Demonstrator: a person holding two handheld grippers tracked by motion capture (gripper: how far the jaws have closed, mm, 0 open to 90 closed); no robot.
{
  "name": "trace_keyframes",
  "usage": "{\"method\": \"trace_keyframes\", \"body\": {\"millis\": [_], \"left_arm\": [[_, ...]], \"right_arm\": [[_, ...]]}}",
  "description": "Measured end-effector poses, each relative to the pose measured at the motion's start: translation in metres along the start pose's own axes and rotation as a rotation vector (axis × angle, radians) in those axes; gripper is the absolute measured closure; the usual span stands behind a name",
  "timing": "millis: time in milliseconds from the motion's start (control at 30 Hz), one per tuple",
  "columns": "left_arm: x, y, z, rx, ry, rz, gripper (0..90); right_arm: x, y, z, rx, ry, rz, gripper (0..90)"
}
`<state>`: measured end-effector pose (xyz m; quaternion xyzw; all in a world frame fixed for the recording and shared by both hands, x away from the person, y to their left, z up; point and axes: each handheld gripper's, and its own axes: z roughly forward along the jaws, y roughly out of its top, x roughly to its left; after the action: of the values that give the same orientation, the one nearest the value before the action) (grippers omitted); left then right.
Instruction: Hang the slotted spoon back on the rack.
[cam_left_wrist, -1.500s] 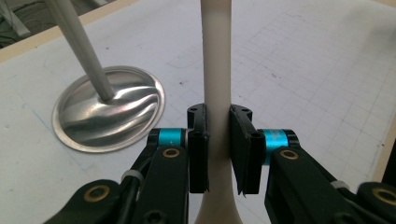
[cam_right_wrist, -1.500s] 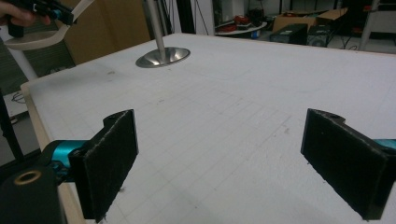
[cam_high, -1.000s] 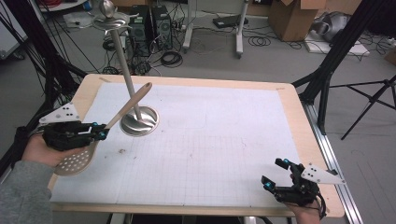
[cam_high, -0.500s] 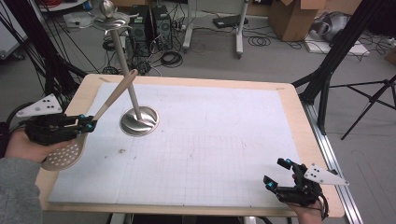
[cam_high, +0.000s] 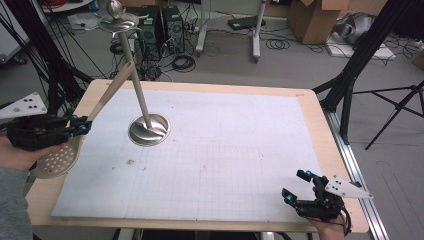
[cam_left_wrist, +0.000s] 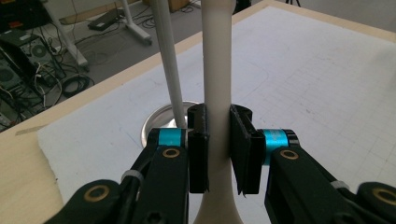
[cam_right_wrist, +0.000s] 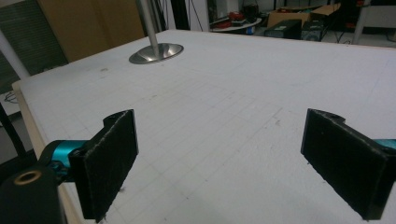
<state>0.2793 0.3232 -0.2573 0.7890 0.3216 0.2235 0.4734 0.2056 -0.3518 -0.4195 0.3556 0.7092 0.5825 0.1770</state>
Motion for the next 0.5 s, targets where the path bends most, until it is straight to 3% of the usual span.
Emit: {"method": "trace_keyframes", "body": {"millis": [500], "left_arm": [[0.009,0.003,-0.024,-0.045,0.030,-0.008,77.6]], "right_arm": [[-0.001,0.000,-0.001,-0.006,0.001,0.001,10.0]]}}
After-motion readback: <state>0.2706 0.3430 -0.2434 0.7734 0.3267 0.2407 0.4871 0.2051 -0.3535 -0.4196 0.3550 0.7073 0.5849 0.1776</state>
